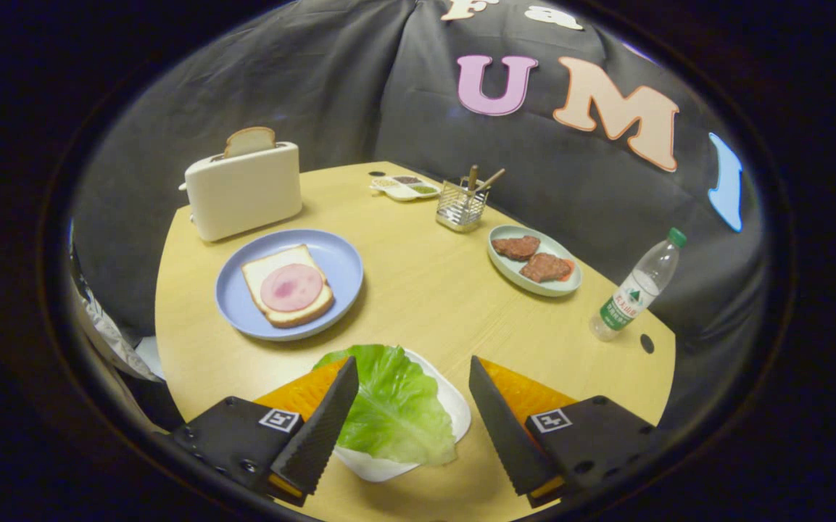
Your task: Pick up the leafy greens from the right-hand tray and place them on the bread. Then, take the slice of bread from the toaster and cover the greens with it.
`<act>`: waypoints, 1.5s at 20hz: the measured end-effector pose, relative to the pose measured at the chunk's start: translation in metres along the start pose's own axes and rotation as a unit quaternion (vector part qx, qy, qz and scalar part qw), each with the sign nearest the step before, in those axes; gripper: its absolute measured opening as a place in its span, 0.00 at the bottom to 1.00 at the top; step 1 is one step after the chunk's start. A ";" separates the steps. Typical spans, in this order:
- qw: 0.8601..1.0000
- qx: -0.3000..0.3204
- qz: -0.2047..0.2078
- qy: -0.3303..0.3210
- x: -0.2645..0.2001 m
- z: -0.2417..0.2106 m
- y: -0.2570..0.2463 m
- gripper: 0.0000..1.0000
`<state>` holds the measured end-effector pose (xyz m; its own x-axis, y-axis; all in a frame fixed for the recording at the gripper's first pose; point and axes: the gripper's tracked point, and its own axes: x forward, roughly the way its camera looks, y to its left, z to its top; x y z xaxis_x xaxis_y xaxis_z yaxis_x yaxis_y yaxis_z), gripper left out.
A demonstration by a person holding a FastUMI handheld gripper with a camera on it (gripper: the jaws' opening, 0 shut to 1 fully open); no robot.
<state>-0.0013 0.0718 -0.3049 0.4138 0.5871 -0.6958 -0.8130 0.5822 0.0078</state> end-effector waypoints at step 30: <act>0.991 0.069 0.034 0.113 0.023 -0.067 0.043 0.30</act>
<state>-0.0539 0.0731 -0.3686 0.2441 0.4957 -0.8335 -0.7656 0.6260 0.1481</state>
